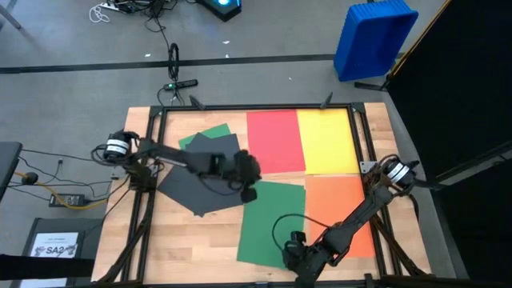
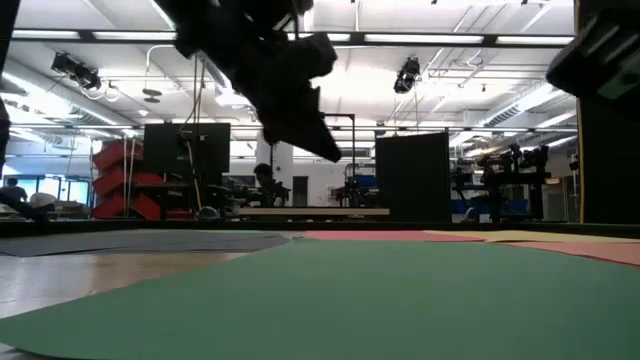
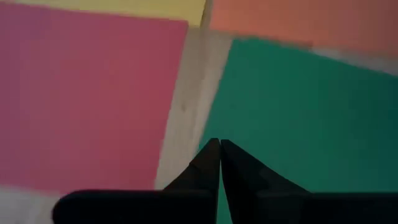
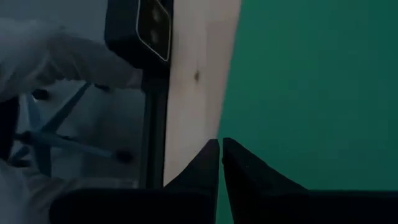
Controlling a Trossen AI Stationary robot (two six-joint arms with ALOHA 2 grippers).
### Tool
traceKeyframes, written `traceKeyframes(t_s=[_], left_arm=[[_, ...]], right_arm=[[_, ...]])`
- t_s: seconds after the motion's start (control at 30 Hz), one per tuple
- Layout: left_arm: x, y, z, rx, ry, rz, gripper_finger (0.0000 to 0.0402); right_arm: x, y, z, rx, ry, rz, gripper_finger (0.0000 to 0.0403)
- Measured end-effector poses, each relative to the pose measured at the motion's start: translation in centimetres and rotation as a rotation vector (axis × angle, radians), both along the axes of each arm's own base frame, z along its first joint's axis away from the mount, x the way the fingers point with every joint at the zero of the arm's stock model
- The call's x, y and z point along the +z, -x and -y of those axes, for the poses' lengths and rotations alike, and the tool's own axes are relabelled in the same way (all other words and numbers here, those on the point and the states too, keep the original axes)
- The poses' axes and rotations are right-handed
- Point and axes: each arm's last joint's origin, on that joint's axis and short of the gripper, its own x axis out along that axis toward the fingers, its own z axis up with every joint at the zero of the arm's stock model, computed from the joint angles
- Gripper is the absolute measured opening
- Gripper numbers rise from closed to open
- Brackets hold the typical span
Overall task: Organize paper
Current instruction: Stack the green colored paper on top of the green colored paper
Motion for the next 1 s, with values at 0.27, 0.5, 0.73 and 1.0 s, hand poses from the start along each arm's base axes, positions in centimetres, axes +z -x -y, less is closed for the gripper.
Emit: traceKeyframes(t_s=[0.27, 0.5, 0.73, 1.0], left_arm=[[-2.4, -1.2, -3.4, -0.091, 0.047, -0.028, 0.0000], [-4.8, -3.5, -3.7, -0.157, 0.070, -0.069, 0.0000], [-5.6, -6.1, -3.9, -0.199, 0.051, -0.106, 0.0000], [-6.8, -6.8, -4.4, -0.197, 0.063, -0.177, 0.0000]], right_arm=[[-1.3, -1.1, -0.7, 0.023, -0.004, -0.019, 0.0000], [-1.1, -1.6, -0.7, 0.031, -0.038, 0.003, 0.0000], [-1.1, -1.6, -0.9, 0.032, -0.052, 0.010, 0.0000], [-2.7, -1.5, -1.5, 0.051, -0.057, -0.023, 0.0000]])
